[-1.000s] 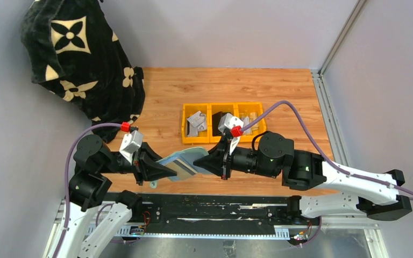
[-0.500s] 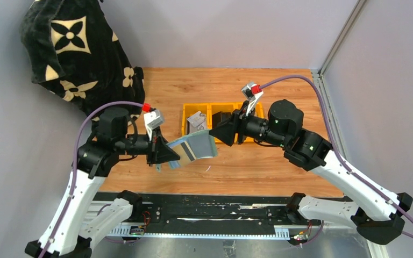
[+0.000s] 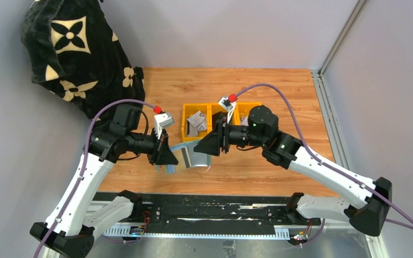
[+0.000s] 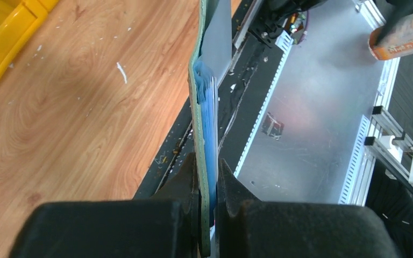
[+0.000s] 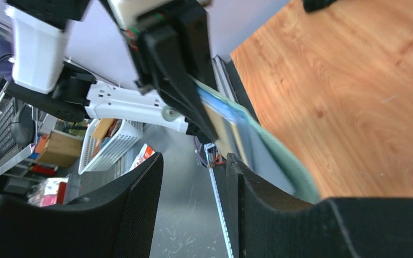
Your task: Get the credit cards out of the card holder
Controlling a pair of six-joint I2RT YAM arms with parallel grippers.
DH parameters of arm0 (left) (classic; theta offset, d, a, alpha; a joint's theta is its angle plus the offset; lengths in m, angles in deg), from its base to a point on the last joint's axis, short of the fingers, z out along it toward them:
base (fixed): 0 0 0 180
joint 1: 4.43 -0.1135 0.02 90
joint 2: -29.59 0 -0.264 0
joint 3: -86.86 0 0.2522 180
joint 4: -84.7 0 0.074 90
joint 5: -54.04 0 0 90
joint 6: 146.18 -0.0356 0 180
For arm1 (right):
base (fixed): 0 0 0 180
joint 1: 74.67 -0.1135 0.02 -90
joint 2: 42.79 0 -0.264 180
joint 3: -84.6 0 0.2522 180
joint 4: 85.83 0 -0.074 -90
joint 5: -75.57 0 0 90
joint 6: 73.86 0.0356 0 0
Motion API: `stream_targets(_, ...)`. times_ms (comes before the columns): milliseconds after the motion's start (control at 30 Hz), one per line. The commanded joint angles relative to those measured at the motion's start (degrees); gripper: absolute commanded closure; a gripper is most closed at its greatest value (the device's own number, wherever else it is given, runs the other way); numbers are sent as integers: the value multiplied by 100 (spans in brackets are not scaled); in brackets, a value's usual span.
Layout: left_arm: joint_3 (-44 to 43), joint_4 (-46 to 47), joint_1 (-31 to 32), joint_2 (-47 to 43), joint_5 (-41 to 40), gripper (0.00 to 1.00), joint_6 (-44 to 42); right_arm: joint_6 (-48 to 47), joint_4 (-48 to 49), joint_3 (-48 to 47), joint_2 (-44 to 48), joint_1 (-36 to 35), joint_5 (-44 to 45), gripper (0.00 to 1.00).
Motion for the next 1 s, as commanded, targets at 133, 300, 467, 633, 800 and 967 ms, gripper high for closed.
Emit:
stream_targets(133,-237,-147,-5,-169,641,100,44,614,1222,540,-493,13,-730,51)
stream_targets(300,-303,-150,-5,-130,775,100,115,811,1617,776,-690,-23,-915,51)
stream_targets(467,-307,-151,-5,-110,821,100,160,872,1858,753,-851,-145,-1003,52)
stream_targets(633,-309,-142,-5,-53,831,98,186,1054,2243,675,-1082,-241,-1223,73)
stream_targets(800,-290,-214,-5,-40,892,90,99,1214,2496,775,-1110,-234,-1321,100)
stream_targets(967,-244,-400,-7,-17,1209,72,-54,1317,2722,1066,-770,-174,-1240,100)
